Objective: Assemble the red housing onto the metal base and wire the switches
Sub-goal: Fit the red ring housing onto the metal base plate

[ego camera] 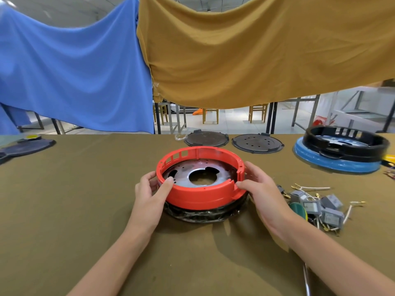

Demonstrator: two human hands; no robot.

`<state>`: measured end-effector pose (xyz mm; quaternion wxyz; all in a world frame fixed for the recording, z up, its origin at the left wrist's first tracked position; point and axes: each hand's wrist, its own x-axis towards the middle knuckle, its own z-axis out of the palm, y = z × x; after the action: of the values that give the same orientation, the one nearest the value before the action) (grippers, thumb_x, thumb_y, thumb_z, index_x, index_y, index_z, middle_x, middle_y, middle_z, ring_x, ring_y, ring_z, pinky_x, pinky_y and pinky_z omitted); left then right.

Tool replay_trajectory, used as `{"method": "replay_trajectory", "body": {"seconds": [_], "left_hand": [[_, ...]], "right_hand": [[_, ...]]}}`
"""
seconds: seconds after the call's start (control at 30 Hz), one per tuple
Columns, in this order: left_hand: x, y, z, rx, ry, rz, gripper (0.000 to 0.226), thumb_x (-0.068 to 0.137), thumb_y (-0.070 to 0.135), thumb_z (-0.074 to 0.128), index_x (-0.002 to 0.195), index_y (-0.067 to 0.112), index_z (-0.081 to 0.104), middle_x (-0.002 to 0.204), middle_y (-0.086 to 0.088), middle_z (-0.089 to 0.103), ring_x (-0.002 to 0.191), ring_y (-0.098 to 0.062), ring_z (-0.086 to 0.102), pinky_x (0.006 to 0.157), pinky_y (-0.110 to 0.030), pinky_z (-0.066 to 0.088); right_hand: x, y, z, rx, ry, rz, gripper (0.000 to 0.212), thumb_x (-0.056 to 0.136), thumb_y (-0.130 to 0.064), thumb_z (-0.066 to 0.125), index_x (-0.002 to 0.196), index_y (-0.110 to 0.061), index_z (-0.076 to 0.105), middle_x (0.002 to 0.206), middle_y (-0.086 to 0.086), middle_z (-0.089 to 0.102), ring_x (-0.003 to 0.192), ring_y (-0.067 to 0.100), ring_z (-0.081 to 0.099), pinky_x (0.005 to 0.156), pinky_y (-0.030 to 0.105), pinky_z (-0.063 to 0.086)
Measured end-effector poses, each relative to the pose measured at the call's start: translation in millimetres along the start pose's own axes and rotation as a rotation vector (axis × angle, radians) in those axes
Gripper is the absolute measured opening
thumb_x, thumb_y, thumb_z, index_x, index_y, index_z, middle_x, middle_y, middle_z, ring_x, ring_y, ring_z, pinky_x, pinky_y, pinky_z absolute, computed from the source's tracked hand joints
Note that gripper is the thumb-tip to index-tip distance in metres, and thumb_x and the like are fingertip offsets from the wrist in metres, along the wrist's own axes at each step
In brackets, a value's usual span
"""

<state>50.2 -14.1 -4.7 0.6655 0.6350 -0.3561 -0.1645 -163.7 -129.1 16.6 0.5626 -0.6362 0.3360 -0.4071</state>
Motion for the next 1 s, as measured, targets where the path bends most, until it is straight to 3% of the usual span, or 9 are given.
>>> {"method": "replay_trajectory", "body": {"seconds": [0.07,0.13,0.2,0.3,0.53,0.63,1.0], "left_hand": [[0.1,-0.6,0.1,-0.003,-0.004,0.003,0.038,0.091,0.039,0.064,0.127,0.029,0.053,0.133,0.0,0.048,0.118,-0.005,0.053,0.1,-0.026,0.042],[-0.3,-0.5,0.2,-0.004,0.002,0.018,0.037,0.091,0.041,0.064,0.125,0.032,0.055,0.132,0.002,0.048,0.114,0.0,0.054,0.1,-0.026,0.042],[-0.4,-0.8,0.6,0.002,0.007,0.045,0.036,0.09,0.044,0.065,0.124,0.034,0.056,0.13,0.004,0.049,0.108,0.006,0.055,0.099,-0.025,0.042],[-1.0,-1.4,1.5,0.034,-0.001,0.064,0.037,0.091,0.042,0.065,0.125,0.032,0.056,0.129,0.002,0.049,0.112,0.001,0.056,0.105,-0.031,0.043],[-0.2,-3.3,1.6,0.047,0.014,0.051,0.037,0.09,0.04,0.067,0.124,0.03,0.055,0.129,0.001,0.048,0.116,-0.005,0.054,0.107,-0.034,0.042],[-0.5,-2.9,1.1,0.051,-0.002,0.043,0.043,0.087,0.047,0.067,0.125,0.032,0.054,0.129,0.004,0.047,0.117,-0.004,0.053,0.106,-0.031,0.041],[0.5,-1.3,-0.2,0.039,-0.032,0.027,0.036,0.09,0.043,0.065,0.123,0.036,0.054,0.129,0.005,0.045,0.115,0.0,0.053,0.094,-0.019,0.04]], "right_hand": [[-1.0,-0.3,0.4,0.012,0.012,-0.013,0.051,0.085,-0.004,0.062,0.106,-0.05,0.057,0.122,-0.018,0.062,0.119,0.003,0.054,0.096,0.025,0.042],[-1.3,0.8,0.3,0.015,0.024,-0.026,0.053,0.085,-0.003,0.062,0.103,-0.053,0.061,0.115,-0.019,0.067,0.116,0.002,0.057,0.1,0.028,0.043],[-1.3,2.1,-0.5,0.023,0.026,-0.035,0.053,0.085,-0.002,0.06,0.109,-0.049,0.063,0.115,-0.018,0.069,0.118,0.005,0.058,0.106,0.036,0.043],[-2.8,1.3,-1.0,0.046,0.019,-0.05,0.052,0.085,-0.002,0.058,0.118,-0.042,0.064,0.118,-0.015,0.069,0.121,0.01,0.058,0.108,0.043,0.043],[-3.3,2.4,-1.2,0.013,-0.005,-0.044,0.057,0.088,-0.004,0.058,0.134,-0.038,0.056,0.129,-0.015,0.063,0.126,0.008,0.054,0.111,0.043,0.04],[-3.5,1.7,-1.5,-0.001,-0.001,-0.039,0.057,0.089,-0.006,0.058,0.135,-0.038,0.055,0.132,-0.014,0.061,0.129,0.01,0.051,0.113,0.044,0.038],[-6.1,-1.1,1.7,-0.027,0.022,-0.026,0.052,0.095,-0.018,0.058,0.143,-0.035,0.047,0.14,-0.011,0.054,0.133,0.012,0.046,0.114,0.044,0.036]]}}
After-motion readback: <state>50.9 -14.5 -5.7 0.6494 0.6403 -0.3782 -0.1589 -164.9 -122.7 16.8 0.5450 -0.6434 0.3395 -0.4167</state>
